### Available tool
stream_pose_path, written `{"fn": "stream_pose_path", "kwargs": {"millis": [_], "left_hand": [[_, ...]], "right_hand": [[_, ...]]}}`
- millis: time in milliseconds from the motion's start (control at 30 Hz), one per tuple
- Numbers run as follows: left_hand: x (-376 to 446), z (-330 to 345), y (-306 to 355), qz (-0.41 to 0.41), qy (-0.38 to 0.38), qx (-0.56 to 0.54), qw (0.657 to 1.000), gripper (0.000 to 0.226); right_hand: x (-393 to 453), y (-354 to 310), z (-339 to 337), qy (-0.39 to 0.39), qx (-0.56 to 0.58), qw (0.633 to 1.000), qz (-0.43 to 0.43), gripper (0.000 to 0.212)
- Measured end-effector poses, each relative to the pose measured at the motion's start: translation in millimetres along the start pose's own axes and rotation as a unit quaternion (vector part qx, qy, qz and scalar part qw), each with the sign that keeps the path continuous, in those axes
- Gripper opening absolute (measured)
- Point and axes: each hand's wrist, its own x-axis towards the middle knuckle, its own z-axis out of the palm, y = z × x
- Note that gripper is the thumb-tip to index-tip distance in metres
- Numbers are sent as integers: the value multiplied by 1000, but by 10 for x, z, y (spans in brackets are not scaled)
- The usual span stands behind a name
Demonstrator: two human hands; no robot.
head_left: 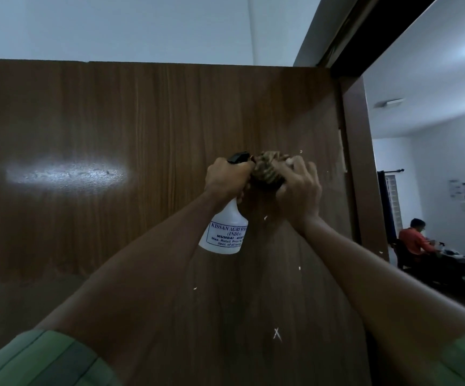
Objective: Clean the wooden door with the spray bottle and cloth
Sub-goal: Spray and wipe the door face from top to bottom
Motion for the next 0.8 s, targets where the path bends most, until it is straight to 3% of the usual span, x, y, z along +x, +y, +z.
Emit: {"fn": "stream_pose_path", "kwargs": {"millis": [100, 133, 200, 267, 333, 400, 567, 600, 733, 800], "left_hand": [[30, 122, 115, -8, 7, -9, 1000, 30], [27, 170, 151, -6, 2, -11, 1000, 31], [39, 262, 209, -4, 0, -3, 1000, 39], [60, 352, 256, 8, -13, -1, 1000, 37], [78, 430, 308, 15, -29, -6, 999, 34], [99, 498, 366, 9, -24, -14, 1000, 32], [68, 694, 440, -19, -9, -19, 1000, 33], [54, 731, 441, -17, -16, -15, 1000, 31], [32, 893, 422, -10, -10, 12, 1000, 31], [16, 988, 405, -13, -19, 13, 1000, 32]], "right_hand": [[-428, 146, -48, -30, -8, 979, -203, 43], [-437, 243, -93, -40, -13, 972, -232, 42], [-178, 428, -131, -51, -19, 983, -177, 45], [269, 536, -123, -39, -19, 998, -34, 47], [607, 522, -114, -45, -16, 998, 47, 48], [619, 470, -123, -39, -12, 998, 51, 50], [-156, 831, -259, -74, -15, 987, -145, 38], [-77, 933, -288, -80, -15, 986, -148, 40], [610, 1083, -288, -49, -16, 998, 46, 54], [531, 1043, -279, -45, -15, 997, 61, 56]]}}
